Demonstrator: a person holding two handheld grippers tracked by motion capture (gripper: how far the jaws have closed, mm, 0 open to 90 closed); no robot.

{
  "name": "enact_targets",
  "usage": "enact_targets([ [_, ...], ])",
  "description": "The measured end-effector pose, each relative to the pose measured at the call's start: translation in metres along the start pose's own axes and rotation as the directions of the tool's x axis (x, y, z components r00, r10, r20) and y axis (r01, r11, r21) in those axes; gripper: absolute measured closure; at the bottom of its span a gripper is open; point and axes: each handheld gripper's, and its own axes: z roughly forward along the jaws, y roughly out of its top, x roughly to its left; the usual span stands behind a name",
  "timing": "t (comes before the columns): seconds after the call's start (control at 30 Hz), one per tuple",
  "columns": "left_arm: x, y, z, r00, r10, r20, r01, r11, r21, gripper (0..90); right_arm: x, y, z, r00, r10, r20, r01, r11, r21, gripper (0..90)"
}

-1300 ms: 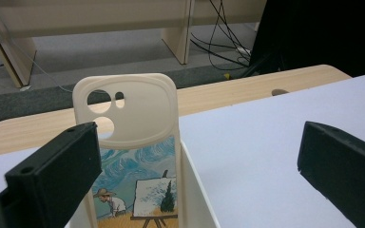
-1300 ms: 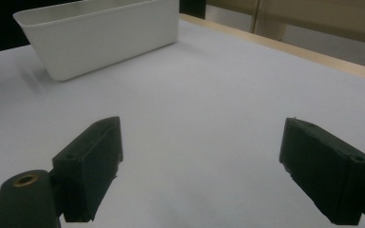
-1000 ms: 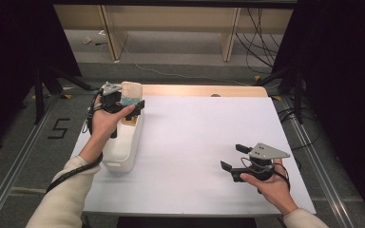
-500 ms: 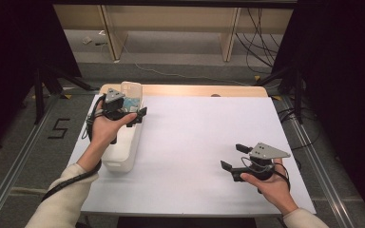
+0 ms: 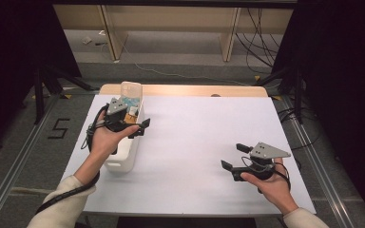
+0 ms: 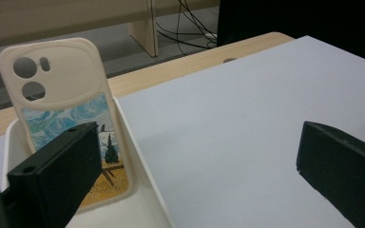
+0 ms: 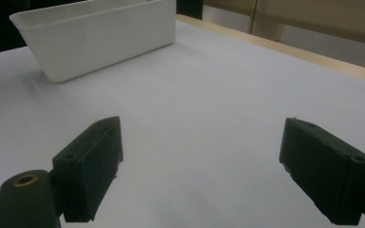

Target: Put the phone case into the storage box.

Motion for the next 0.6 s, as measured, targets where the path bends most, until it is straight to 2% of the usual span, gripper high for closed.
enact_targets([
  [0.23,-0.006,-0.007,-0.001,0.9998,0.011,0.016,-0.011,0.9999,0.008,0.7,-0.001,0.0,0.0,1.0,0.0,0.004,0.0,1.0,-0.003,15.4],
  [0.6,-0.012,-0.013,-0.014,0.9984,0.004,0.056,-0.004,1.0,-0.002,0.7,-0.002,0.0,-0.001,1.0,0.001,0.008,-0.001,1.0,-0.003,15.4],
])
